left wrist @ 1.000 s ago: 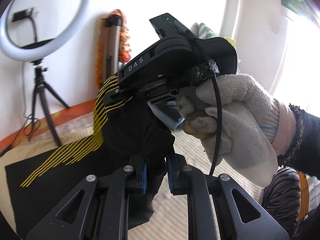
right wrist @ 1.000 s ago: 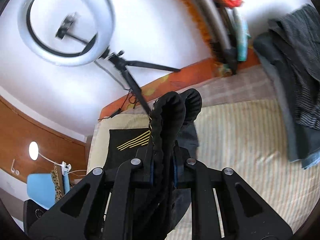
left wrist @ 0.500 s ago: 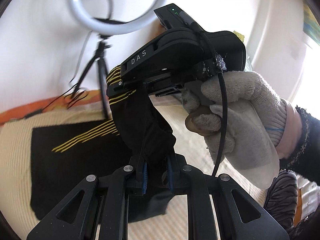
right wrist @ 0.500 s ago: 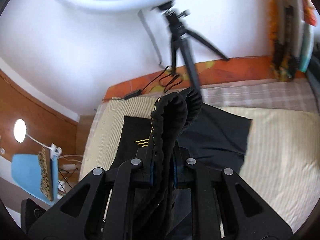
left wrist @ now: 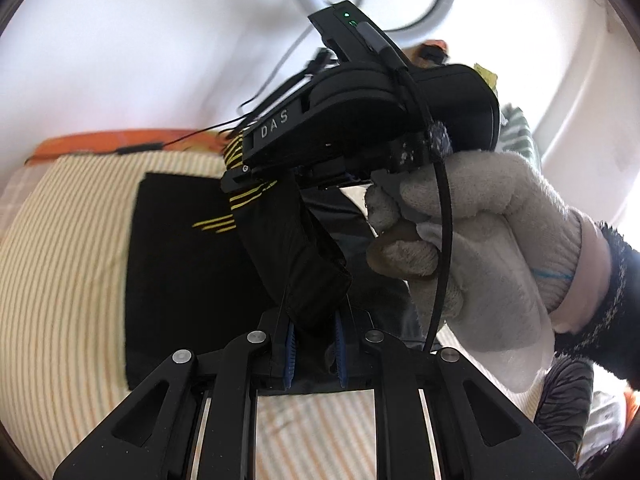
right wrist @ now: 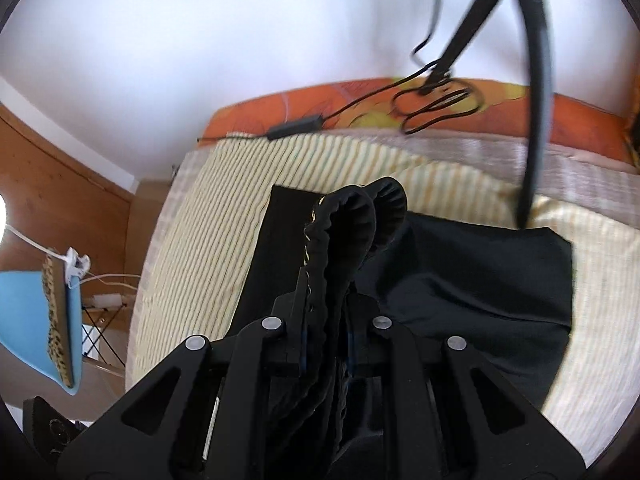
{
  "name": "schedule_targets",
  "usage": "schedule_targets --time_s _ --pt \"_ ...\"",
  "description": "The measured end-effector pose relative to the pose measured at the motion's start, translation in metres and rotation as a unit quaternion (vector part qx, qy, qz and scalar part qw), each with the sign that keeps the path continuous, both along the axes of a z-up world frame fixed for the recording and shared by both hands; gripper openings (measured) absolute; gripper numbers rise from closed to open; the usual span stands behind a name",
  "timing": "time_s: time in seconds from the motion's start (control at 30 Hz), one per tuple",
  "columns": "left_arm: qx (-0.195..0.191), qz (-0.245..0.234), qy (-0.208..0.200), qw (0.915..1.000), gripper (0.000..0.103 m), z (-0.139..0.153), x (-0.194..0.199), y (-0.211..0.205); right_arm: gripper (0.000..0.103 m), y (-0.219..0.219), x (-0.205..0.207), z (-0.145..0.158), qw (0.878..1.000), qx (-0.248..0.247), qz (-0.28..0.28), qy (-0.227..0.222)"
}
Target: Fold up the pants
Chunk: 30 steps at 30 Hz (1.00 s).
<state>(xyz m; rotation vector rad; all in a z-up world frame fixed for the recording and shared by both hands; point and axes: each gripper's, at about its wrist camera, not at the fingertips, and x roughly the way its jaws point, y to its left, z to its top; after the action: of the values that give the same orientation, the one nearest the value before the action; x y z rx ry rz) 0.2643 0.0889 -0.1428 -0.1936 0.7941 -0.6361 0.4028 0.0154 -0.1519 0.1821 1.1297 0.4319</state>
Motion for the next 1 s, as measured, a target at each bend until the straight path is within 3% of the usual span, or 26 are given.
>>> schedule_targets --time_s 0.43,0.53,0.67,0.77,0.87,1.0 --pt "-0.001 0.036 0.039 0.9986 0.015 -0.022 0.005 0.033 0.014 0.035 0.017 -0.027 1.0 -0.025 0.004 0.016" --pt "0.013 0.05 0.043 0.9978 0.02 -0.023 0.003 0.041 0.024 0.035 0.022 -0.026 1.0 -0.005 0.007 0.021" --pt "0.045 0.08 0.048 0.9946 0.028 -0.025 -0.002 0.049 0.051 0.019 0.021 -0.011 0.998 0.063 0.016 0.006" --pt "0.065 0.102 0.044 0.9917 0.035 -0.023 -0.009 0.057 0.052 -0.002 0.012 0.005 0.996 0.085 0.021 -0.023" --pt "0.082 0.126 0.026 0.9884 0.035 -0.016 -0.018 0.066 0.052 -0.032 0.001 0.015 0.994 0.096 0.009 -0.044" --pt "0.103 0.13 -0.016 0.986 0.035 0.004 -0.023 0.059 0.052 -0.068 -0.014 0.018 0.995 0.065 -0.009 -0.078"
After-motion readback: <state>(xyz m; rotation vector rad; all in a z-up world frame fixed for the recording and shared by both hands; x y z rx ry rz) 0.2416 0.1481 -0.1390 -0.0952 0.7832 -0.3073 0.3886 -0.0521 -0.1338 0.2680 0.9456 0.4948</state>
